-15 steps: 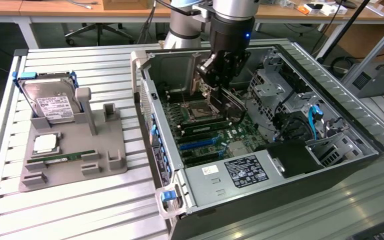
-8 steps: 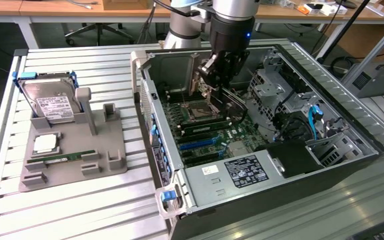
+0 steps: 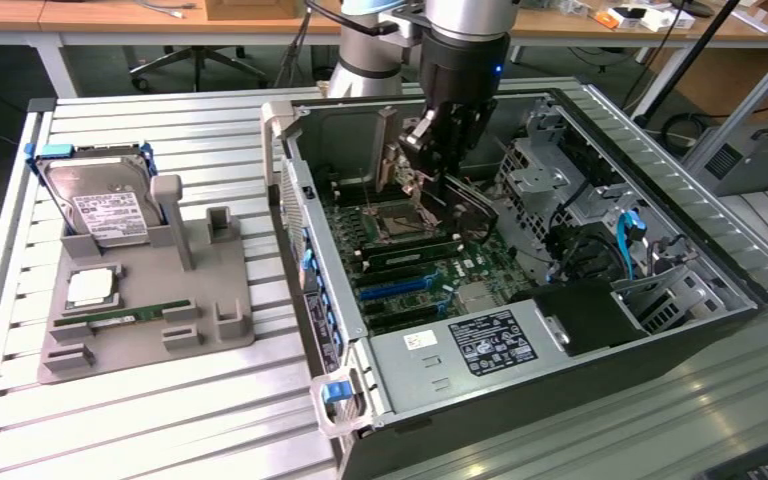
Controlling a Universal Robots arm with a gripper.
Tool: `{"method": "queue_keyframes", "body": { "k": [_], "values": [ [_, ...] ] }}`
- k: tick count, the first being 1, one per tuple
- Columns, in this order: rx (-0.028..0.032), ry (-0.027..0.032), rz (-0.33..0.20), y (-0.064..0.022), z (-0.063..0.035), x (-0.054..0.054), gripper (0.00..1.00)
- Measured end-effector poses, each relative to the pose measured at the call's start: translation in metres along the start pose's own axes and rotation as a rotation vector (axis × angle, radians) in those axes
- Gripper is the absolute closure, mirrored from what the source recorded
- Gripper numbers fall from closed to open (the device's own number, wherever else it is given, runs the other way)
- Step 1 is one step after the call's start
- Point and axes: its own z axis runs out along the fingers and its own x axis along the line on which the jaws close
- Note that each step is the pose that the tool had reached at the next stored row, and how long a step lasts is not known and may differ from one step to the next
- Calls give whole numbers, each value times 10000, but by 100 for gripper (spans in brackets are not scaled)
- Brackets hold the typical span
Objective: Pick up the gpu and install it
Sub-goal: 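Insert the gpu into the slot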
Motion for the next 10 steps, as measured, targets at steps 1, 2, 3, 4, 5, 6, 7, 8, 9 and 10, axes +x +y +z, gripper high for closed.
{"method": "queue_keyframes", "body": {
  "k": [1,2,3,4,5,6,7,8,9,10],
  "values": [
    [-2,-8,-65,0,0,0,73],
    [-5,-15,-130,0,0,0,73],
    [-7,-23,-198,0,0,0,73],
    [-9,-29,-255,0,0,0,73],
    [-10,-32,-284,0,0,0,73],
    [-11,-35,-311,0,0,0,73],
    [-12,-38,-333,0,0,0,73],
    [-13,-42,-366,0,0,0,73],
    [-14,-44,-398,0,0,0,73],
    [-15,-50,-439,0,0,0,73]
  ]
}}
